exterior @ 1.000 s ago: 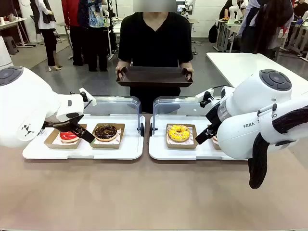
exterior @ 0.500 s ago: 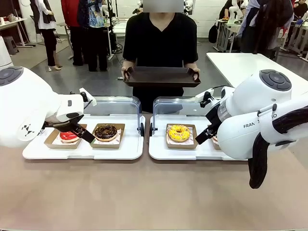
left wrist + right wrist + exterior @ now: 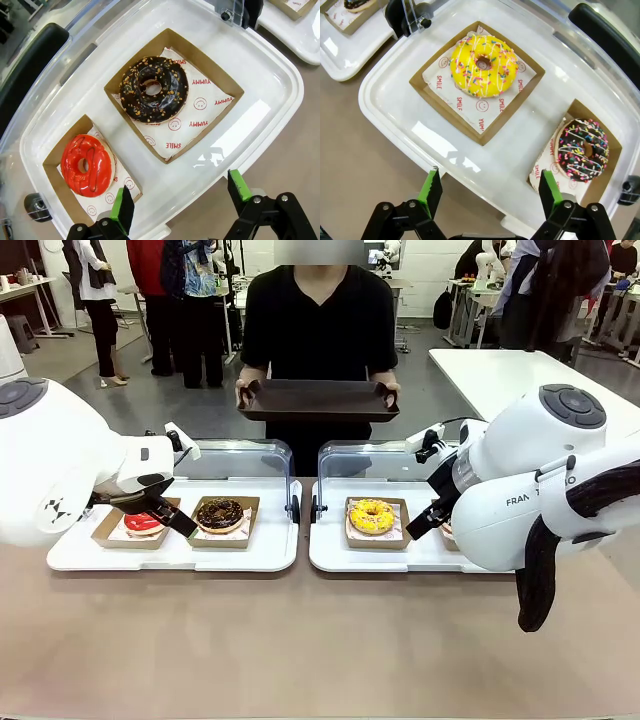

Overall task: Provide the desired donut to the person.
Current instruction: Pick up and lift the Paper togo box containing the Donut pointed at by the person.

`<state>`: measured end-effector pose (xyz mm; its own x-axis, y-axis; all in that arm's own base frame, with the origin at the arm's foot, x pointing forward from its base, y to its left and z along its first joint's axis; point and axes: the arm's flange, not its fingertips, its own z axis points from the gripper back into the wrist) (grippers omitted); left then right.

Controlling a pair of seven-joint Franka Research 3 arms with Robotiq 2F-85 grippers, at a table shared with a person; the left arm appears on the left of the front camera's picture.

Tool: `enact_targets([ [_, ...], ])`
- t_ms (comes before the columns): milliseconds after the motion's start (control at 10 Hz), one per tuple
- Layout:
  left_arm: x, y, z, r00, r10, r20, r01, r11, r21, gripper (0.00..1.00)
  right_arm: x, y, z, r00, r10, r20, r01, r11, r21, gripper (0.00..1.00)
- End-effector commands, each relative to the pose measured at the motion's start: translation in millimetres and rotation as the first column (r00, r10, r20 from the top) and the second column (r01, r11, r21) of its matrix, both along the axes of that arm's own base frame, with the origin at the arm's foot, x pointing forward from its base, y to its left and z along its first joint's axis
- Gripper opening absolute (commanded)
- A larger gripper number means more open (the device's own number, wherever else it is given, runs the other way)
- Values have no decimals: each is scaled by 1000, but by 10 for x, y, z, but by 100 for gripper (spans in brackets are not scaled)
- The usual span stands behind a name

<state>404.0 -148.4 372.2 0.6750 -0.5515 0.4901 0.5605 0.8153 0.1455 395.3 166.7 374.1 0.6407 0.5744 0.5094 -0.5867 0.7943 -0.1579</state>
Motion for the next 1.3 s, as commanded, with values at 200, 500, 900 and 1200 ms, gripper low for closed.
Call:
enact_targets([
  [200,0,0,0,1000,0,0,0,1000,0,100,0,1,0,1000,0,0,0,1000,0,100],
  [500,-170,46,331,999,-12,-50,16,997,80,100,-152,-53,340,997,-28,-76,27,999,-17,100],
  [900,-278,312,1293,998,-30,-57,34,997,67,100,-376,-188,1449,998,-26,-65,23,999,-35,100],
  [1200,-428,405,1959,1000,-19,12,17,996,82,100,-623,-191,2106,1000,-17,-10,17,999,-49,100],
])
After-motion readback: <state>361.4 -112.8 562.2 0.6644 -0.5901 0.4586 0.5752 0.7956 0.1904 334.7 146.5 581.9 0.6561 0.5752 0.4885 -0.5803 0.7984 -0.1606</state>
